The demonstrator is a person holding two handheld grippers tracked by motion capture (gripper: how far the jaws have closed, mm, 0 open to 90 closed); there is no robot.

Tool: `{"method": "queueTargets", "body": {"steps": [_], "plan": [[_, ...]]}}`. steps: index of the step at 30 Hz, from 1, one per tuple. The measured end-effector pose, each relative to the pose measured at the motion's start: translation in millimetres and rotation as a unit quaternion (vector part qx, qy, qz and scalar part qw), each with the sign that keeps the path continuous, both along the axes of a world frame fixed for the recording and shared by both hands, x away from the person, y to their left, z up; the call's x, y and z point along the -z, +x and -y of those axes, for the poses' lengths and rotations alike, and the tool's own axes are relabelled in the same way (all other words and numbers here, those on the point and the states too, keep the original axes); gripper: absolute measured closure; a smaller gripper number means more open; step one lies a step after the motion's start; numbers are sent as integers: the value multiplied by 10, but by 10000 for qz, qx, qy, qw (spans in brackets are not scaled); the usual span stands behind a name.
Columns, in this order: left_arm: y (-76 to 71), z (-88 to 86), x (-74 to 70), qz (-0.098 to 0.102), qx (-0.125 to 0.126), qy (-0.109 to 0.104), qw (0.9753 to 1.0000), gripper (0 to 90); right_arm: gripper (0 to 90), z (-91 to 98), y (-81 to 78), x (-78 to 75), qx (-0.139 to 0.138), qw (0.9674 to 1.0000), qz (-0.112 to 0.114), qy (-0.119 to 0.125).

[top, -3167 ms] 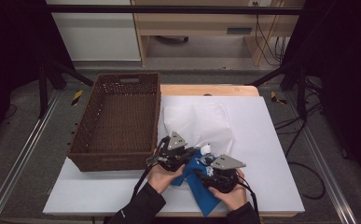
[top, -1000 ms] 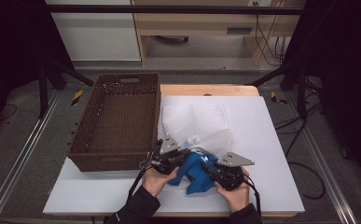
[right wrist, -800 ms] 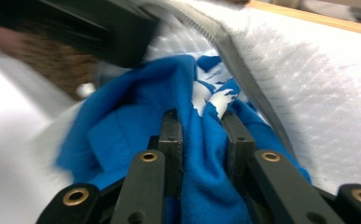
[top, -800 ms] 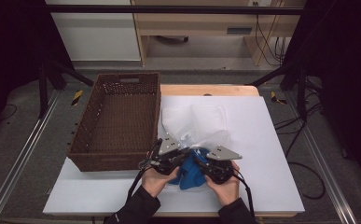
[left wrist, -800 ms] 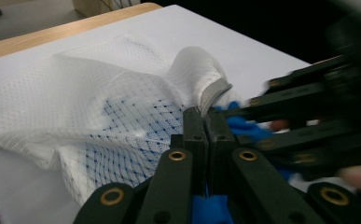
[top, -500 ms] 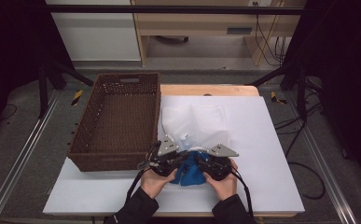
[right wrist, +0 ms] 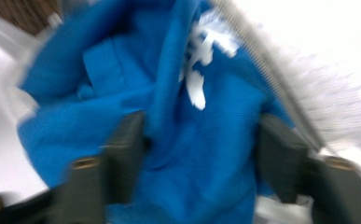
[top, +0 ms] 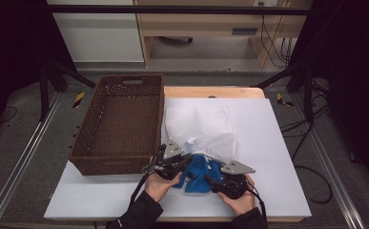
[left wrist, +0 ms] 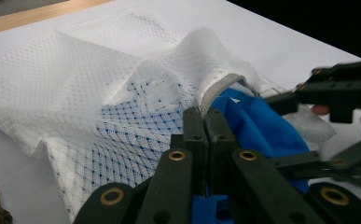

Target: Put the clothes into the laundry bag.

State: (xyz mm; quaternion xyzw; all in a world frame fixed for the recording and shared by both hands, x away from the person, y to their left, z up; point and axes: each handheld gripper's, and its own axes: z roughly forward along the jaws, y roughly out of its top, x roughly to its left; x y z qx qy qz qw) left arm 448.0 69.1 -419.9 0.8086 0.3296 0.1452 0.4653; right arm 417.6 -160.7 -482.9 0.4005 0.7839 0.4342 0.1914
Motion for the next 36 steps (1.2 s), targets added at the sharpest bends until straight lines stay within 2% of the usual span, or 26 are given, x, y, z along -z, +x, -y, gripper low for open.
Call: {"method": "queueTargets", "body": {"steps": [1, 3, 4, 6, 10, 11, 13, 14, 16, 18, 19, 20, 22, 25, 28, 32, 35, 36], "plan": [[2, 2, 3, -4, -2, -7, 10000, 886, 541, -20, 21, 19, 0, 10000, -41, -80], [-2, 6, 6, -6, -8, 2, 10000, 886, 752, -58, 79, 62, 138, 9995, -172, -229], [-5, 6, 5, -2, -6, -9, 10000, 886, 812, -57, 93, 52, 198, 9995, -193, -156], [-15, 6, -5, 17, 9, -57, 10000, 886, 831, -63, 88, -3, 231, 9996, -129, -138], [-44, 5, -69, 131, 107, -212, 9996, 886, 831, -144, 62, -184, 13, 9994, 287, 194], [-57, 7, -94, 182, 132, -255, 9994, 887, 829, -168, 76, -213, 8, 9992, 334, 231], [-77, 11, -139, 251, 115, -283, 9992, 887, 824, -238, 120, -263, 46, 9987, 405, 294], [-81, 8, -153, 268, 128, -306, 9991, 887, 819, -292, 157, -275, 155, 9984, 453, 300], [-84, 2, -162, 266, 148, -308, 9991, 888, 804, -367, 270, -228, 347, 9982, 480, 90], [-95, -10, -156, 256, 168, -317, 9990, 887, 793, -401, 410, -120, 606, 9976, 332, -54], [-102, -18, -147, 242, 183, -287, 9991, 888, 787, -404, 456, -74, 682, 9969, 351, -155], [-105, -21, -135, 222, 203, -265, 9992, 888, 788, -420, 509, -12, 815, 9952, 353, -399], [-105, -25, -109, 209, 200, -228, 9993, 888, 784, -419, 553, 37, 871, 9943, 369, -496], [-74, -37, -77, 149, 152, -236, 9995, 887, 728, -389, 525, 3, 834, 9949, 344, -445], [-47, -46, -67, 117, 133, -207, 9996, 888, 630, -305, 403, -77, 593, 9977, 285, -142], [-6, -55, -50, 78, 59, -179, 9998, 888, 518, -147, 139, -222, 223, 9983, 417, 345], [-1, -47, -42, 89, 35, -147, 9998, 888, 444, -147, 62, -248, 104, 9982, 426, 416], [-1, -47, -43, 88, 32, -145, 9999, 888, 404, -200, 57, -236, 35, 9982, 417, 424]]}}
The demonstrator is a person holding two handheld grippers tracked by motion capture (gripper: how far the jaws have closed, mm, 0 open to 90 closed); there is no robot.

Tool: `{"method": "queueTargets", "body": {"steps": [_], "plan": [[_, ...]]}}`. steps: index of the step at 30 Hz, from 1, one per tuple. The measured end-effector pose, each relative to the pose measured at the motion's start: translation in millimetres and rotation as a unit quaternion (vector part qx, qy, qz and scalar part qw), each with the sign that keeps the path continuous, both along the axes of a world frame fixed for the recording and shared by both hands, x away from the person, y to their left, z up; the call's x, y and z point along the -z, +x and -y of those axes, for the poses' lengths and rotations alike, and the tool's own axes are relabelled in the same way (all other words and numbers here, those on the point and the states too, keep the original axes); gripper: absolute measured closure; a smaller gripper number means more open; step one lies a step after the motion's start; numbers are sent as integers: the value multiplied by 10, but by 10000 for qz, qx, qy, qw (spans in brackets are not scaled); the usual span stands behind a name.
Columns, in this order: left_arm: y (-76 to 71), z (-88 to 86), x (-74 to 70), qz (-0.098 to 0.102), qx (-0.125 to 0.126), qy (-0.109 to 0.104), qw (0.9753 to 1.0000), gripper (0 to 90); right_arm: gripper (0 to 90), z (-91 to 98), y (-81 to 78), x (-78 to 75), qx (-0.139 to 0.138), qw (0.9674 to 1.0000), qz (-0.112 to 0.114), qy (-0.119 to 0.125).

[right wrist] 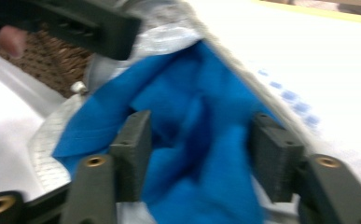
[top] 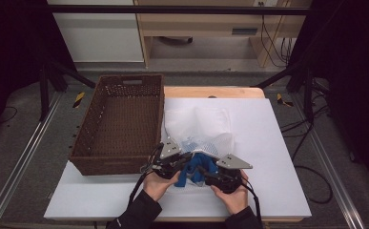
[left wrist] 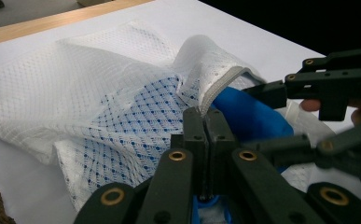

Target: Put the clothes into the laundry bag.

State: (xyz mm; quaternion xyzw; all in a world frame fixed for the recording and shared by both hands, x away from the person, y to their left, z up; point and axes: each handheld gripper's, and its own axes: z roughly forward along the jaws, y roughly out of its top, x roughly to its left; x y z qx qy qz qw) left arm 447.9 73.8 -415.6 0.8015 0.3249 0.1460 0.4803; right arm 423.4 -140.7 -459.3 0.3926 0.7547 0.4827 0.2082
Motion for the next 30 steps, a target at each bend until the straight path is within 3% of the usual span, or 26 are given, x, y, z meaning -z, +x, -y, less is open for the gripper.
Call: {"method": "queueTargets", "body": {"steps": [3, 5, 7, 10, 13, 15, 18, 19, 21, 23, 26, 30], "plan": [[5, -2, -1, -11, -10, -36, 10000, 888, 312, -199, 68, 89, 8, 9998, -100, -162], [7, -6, 1, -11, -1, -20, 10000, 887, 314, -320, 133, 154, 77, 9993, -145, -325], [-2, -8, 5, 0, -3, -33, 10000, 888, 454, -412, 224, 243, 310, 9976, -200, -582], [-1, -31, 9, -10, -23, -74, 10000, 888, 687, -378, 291, 278, 518, 9963, -380, -570], [1, -49, 10, -7, -18, -128, 9999, 888, 757, -335, 263, 217, 555, 9968, -300, -491], [-1, -49, -1, 5, -11, -152, 9999, 888, 761, -309, 260, 155, 591, 9977, -134, -314], [-36, -37, -50, 86, 41, -204, 9997, 888, 761, -310, 334, 85, 766, 9968, 65, -237], [-47, -37, -58, 102, 69, -186, 9998, 888, 760, -325, 394, 99, 904, 9953, 133, -321], [-60, -33, -52, 89, 99, -153, 9998, 888, 756, -332, 476, 167, 1132, 9926, 64, -443], [-56, -33, -26, 43, 125, -77, 9999, 888, 741, -333, 532, 242, 1272, 9893, 31, -715], [-35, -34, 22, -17, 111, -71, 9999, 887, 692, -303, 543, 240, 1233, 9905, -53, -608], [-4, -34, 49, -57, 63, -73, 9999, 887, 536, -199, 452, 144, 860, 9958, -164, -281]]}}
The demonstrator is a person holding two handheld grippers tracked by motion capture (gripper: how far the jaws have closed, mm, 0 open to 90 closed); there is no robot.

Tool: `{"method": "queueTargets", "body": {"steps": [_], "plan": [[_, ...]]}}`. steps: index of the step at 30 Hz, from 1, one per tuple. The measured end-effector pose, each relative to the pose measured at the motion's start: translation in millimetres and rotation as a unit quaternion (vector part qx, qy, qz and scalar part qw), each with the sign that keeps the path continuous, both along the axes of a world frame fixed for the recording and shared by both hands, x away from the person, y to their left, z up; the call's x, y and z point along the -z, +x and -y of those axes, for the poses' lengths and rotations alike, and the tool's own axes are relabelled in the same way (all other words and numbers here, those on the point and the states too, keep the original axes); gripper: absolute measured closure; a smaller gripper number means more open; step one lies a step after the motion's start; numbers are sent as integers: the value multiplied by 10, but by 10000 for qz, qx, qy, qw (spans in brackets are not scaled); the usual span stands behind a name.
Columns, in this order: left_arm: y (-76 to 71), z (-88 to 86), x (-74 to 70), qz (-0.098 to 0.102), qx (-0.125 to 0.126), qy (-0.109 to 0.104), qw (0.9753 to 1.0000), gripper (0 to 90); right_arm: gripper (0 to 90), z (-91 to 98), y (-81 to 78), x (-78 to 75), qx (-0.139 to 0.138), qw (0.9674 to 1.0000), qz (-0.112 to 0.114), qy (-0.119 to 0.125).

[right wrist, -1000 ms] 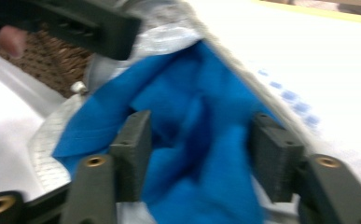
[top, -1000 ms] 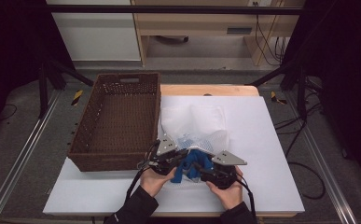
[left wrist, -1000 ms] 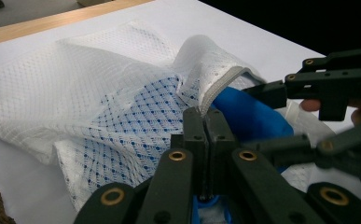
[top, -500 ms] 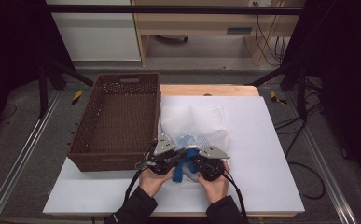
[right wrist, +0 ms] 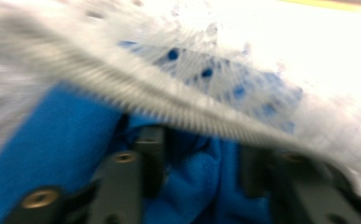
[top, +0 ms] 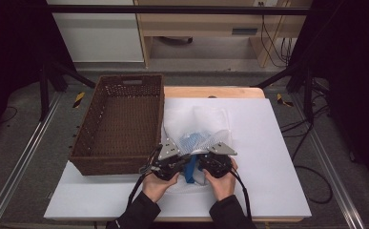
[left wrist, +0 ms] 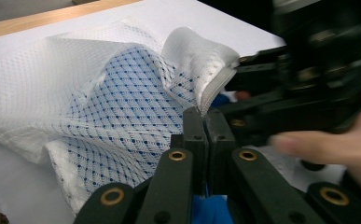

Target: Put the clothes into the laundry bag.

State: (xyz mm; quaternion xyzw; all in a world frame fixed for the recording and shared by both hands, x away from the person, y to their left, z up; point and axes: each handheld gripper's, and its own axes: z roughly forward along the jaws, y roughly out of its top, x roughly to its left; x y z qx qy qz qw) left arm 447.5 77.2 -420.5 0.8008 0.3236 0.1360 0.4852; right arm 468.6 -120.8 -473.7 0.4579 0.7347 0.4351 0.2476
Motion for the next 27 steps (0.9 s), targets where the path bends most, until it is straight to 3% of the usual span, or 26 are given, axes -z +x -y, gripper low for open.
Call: {"method": "queueTargets", "body": {"steps": [2, 5, 9, 16, 19, 20, 24, 27], "plan": [[9, -4, 3, -2, -19, -2, 10000, 887, 471, 57, -98, -63, -238, 9996, -36, 119], [19, -13, 5, -3, -35, 0, 10000, 887, 419, 162, -282, -143, -579, 9981, 114, 171], [30, -12, 10, -5, -68, 20, 10000, 887, 392, 225, -452, -198, -734, 9966, 271, 258], [28, -32, -14, 15, -105, -26, 9999, 887, 295, -69, -394, -152, -847, 9960, 177, 217], [19, -37, -27, 50, -106, -39, 9999, 887, 242, -252, -309, -62, -721, 9973, 95, 135], [18, -41, -27, 55, -97, -28, 9999, 887, 269, -297, -280, -29, -633, 9979, 79, 73], [16, -67, -30, 63, -110, -84, 9999, 887, 591, -319, -169, 65, -213, 9993, 43, -315], [10, -71, -41, 70, -100, -97, 9999, 887, 729, -263, -116, 46, -63, 9999, -86, -135]]}}
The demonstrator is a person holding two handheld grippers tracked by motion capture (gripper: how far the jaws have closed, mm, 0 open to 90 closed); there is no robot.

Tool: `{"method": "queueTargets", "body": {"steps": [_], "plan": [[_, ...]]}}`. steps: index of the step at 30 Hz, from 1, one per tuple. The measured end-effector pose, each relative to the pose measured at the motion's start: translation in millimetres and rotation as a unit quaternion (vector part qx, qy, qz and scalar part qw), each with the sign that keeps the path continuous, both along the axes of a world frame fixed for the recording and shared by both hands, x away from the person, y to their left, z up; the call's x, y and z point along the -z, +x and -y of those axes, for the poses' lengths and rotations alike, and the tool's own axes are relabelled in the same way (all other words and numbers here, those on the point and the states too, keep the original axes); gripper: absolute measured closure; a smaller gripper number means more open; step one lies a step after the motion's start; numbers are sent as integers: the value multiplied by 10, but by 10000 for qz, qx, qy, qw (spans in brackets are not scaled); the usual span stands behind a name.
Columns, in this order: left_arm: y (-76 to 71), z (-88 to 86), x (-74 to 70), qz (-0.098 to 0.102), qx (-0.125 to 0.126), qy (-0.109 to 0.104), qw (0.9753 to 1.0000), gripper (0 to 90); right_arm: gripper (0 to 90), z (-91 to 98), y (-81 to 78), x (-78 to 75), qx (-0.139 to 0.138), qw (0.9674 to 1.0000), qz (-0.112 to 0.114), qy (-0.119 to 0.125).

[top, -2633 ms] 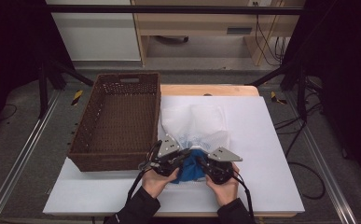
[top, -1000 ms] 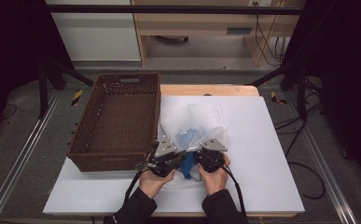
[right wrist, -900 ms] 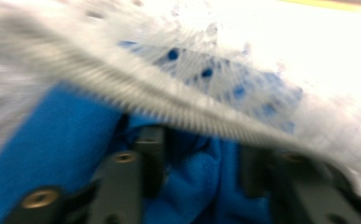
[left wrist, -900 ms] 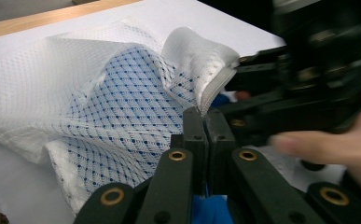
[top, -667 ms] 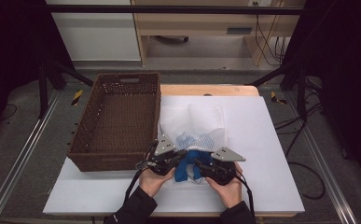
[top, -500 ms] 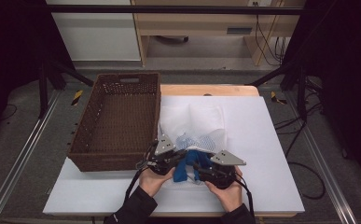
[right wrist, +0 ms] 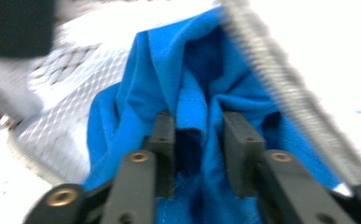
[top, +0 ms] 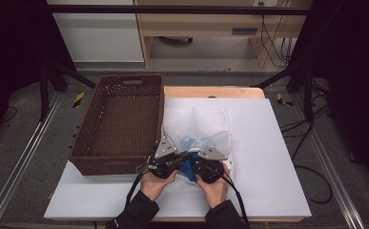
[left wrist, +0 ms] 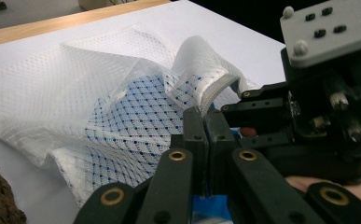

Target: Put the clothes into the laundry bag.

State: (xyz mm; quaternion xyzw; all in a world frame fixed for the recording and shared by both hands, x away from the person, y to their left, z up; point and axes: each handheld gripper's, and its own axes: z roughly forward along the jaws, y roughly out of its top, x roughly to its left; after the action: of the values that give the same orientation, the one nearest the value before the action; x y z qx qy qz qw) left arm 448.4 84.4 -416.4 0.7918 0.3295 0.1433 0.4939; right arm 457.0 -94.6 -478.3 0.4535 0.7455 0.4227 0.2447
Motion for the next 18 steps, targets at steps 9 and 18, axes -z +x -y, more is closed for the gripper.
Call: {"method": "queueTargets", "body": {"steps": [9, 18], "plan": [[-39, 8, -89, 84, 85, -239, 9996, 887, 766, 8, 161, -90, 282, 9962, 784, 267], [-16, 5, 22, -33, 68, -94, 9999, 887, 560, 116, 169, -71, 57, 9992, 384, 89]]}}
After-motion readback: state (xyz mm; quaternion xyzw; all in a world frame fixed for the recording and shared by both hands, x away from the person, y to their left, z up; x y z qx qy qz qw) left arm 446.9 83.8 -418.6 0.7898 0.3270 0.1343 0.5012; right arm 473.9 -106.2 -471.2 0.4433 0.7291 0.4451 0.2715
